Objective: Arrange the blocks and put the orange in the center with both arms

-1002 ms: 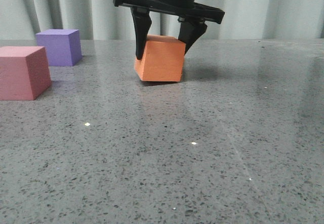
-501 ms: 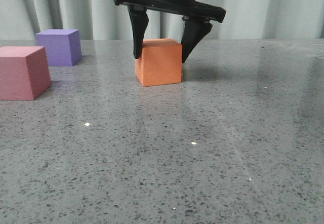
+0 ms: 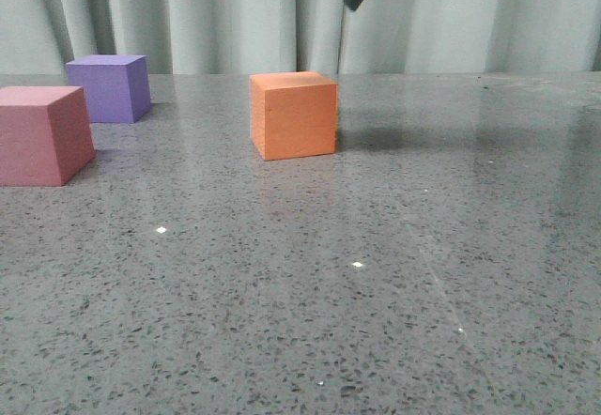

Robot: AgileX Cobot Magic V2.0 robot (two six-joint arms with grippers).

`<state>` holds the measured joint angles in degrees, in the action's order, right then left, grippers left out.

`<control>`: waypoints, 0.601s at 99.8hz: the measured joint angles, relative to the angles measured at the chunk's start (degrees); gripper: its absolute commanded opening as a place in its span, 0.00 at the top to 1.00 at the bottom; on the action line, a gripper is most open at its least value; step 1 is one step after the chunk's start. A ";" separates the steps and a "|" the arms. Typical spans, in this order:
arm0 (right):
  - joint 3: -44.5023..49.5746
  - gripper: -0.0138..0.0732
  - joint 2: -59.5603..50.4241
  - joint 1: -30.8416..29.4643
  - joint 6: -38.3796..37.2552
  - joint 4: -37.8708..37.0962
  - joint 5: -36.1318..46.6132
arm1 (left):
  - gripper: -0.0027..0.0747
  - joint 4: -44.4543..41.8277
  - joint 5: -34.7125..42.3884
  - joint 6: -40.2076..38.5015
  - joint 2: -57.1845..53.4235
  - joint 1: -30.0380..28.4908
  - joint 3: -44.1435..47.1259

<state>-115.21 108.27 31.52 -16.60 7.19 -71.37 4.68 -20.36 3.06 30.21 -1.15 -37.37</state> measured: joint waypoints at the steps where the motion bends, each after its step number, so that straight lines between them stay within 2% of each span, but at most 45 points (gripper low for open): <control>1: 0.00 0.17 -0.32 0.00 0.13 -0.13 -0.10 | 0.24 0.00 0.00 0.00 0.00 0.00 0.00; 22: 6.33 0.17 -7.32 0.48 1.10 -1.04 0.01 | 0.24 0.00 0.20 0.00 0.00 0.00 0.00; 60: 35.07 0.17 -26.81 1.31 1.79 -1.29 13.45 | 0.24 0.15 2.04 0.00 0.00 0.00 0.00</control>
<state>-80.14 81.47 32.83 -14.81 5.90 -57.93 4.83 -18.32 3.06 30.21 -1.15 -37.37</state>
